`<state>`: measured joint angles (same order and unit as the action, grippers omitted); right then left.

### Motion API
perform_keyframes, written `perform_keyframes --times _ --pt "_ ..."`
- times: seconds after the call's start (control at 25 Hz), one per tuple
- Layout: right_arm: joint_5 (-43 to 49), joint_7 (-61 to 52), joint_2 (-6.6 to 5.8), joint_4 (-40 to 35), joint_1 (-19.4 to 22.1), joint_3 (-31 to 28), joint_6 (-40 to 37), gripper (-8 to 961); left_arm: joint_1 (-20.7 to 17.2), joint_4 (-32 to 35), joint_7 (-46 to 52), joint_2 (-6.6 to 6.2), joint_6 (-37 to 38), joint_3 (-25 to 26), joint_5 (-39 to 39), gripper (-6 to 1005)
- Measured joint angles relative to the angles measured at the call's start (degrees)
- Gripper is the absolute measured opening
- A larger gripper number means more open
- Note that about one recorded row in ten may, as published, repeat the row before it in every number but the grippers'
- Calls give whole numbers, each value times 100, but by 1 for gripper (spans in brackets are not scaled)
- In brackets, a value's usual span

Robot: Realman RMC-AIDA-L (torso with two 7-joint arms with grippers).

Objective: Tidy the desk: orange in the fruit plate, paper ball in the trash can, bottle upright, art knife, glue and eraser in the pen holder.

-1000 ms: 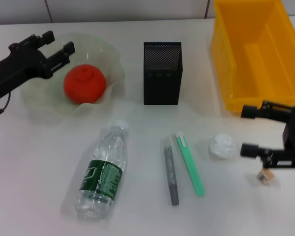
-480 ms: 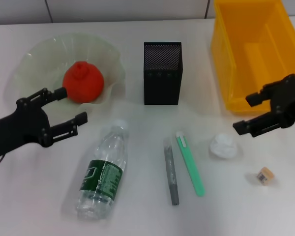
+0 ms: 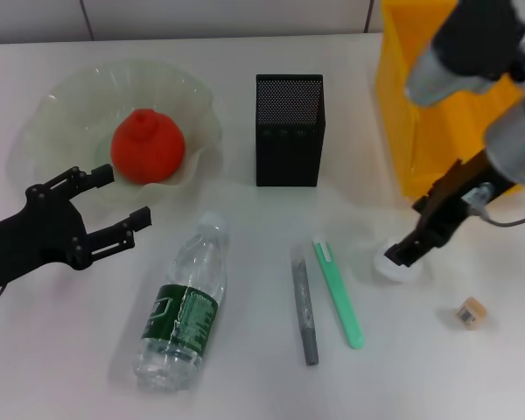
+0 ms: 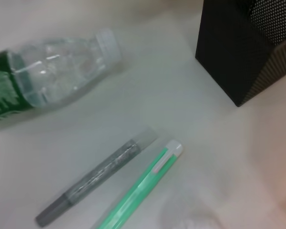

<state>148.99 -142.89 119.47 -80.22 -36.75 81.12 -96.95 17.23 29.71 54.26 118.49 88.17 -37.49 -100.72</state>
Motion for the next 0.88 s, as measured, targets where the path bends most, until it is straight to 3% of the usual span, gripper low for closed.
perform_keyframes --times 0.32,0.56,0.72,0.88 --pt "9 -162 13 1281 -439 677 869 842 -5 0 28 -2 -30 -7 -24 833" --pt "48 -305 9 1589 -631 931 859 824 -17 0 20 -1 -30 -4 -6 833" --pt "56 -330 -1 1444 -598 796 776 675 -25 0 6 -1 -49 -4 0 832" --pt "59 -366 -4 965 -529 301 483 560 -22 0 5 -1 -70 1 1 832"
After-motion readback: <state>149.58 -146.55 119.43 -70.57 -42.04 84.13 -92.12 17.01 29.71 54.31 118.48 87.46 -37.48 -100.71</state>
